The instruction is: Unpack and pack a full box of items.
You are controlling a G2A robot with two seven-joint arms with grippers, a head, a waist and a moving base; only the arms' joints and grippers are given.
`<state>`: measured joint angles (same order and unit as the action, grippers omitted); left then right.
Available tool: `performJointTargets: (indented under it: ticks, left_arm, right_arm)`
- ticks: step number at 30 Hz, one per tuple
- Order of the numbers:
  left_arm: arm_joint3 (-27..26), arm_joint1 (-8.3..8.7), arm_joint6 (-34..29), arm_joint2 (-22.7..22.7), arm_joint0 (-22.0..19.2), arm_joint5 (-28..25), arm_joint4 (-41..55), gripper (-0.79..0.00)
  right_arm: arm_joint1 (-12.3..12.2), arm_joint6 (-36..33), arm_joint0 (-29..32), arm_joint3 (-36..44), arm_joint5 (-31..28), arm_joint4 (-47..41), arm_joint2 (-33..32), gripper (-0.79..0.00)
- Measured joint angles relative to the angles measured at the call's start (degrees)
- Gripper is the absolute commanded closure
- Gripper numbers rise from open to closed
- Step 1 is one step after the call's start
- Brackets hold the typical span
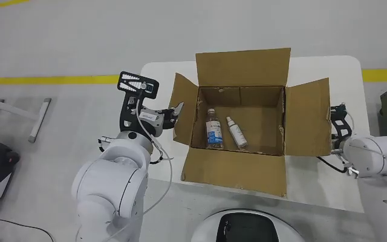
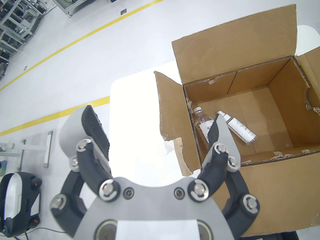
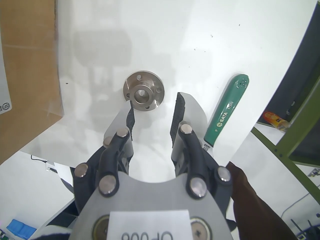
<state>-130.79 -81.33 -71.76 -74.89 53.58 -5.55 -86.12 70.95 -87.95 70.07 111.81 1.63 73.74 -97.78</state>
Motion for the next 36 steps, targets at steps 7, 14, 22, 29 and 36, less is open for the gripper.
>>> performJointTargets:
  ticks: [7,14,22,29,36]
  left_arm:
    - [0.0,0.0,0.0,0.0,0.0,0.0,0.0,-0.785]
    - [0.0,0.0,0.0,0.0,0.0,0.0,0.0,-0.785]
    - [0.0,0.0,0.0,0.0,0.0,0.0,0.0,-0.785]
    - [0.0,0.0,0.0,0.0,0.0,0.0,0.0,-0.785]
    - [0.0,0.0,0.0,0.0,0.0,0.0,0.0,-0.785]
  right_arm:
    - [-0.15,0.52,-1.32,-2.72,0.51,0.69,2.11,-0.348]
    - [-0.28,0.87,-2.7,-5.37,0.95,1.43,4.1,-0.345]
    - [-0.44,1.08,-3.88,-7.44,1.38,2.15,5.56,-0.305]
    - [-0.6,1.22,-4.51,-8.27,1.45,2.42,6.14,0.0]
    - [-0.86,1.39,-4.56,-5.46,3.38,0.61,3.48,0.0]
